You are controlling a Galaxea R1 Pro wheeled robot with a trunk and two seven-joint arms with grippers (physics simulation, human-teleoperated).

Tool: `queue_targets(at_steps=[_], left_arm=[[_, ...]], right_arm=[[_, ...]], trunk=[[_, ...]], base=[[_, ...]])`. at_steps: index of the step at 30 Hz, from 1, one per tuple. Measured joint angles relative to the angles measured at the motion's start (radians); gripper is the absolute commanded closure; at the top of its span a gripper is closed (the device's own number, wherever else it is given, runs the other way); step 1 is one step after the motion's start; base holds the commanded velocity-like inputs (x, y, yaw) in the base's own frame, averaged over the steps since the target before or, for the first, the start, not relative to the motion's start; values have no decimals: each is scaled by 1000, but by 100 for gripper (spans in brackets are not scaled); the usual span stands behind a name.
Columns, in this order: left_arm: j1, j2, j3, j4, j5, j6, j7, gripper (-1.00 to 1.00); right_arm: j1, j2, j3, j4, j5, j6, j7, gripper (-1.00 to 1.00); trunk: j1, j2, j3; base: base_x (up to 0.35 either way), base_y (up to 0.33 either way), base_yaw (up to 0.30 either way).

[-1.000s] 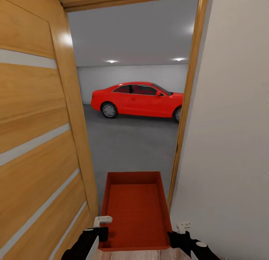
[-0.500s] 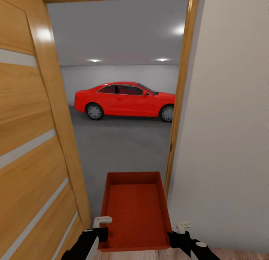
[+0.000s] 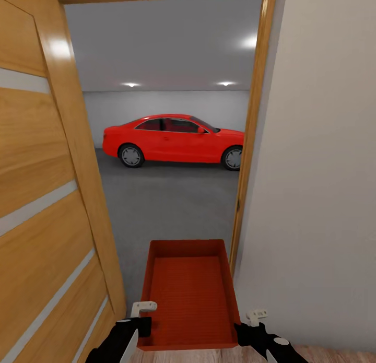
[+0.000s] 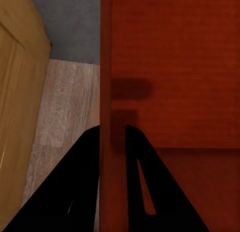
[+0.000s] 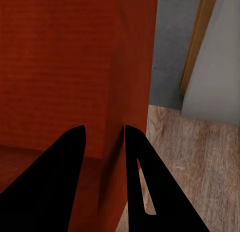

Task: Move the two storage containers from the living room to the garage. In the garage, place one container on the floor and stack the other container on top of it (either order is fine).

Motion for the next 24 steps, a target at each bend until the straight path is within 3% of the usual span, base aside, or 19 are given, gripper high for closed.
queue_targets(at_steps=[9,15,24], left_arm=[[0,0,0,-1,0,0,0,100],[17,0,7,-17,3,0,-1,100],[1,0,0,-1,0,0,0,100]], right_arm=[[0,0,0,0,0,0,0,100],[0,0,17,0,-4,0,-2,100],[0,0,0,0,0,0,0,100]], trunk=[[0,0,0],[0,0,0],[0,0,0]], base=[[34,131,-1],[67,228,-196],[8,24,-36]])
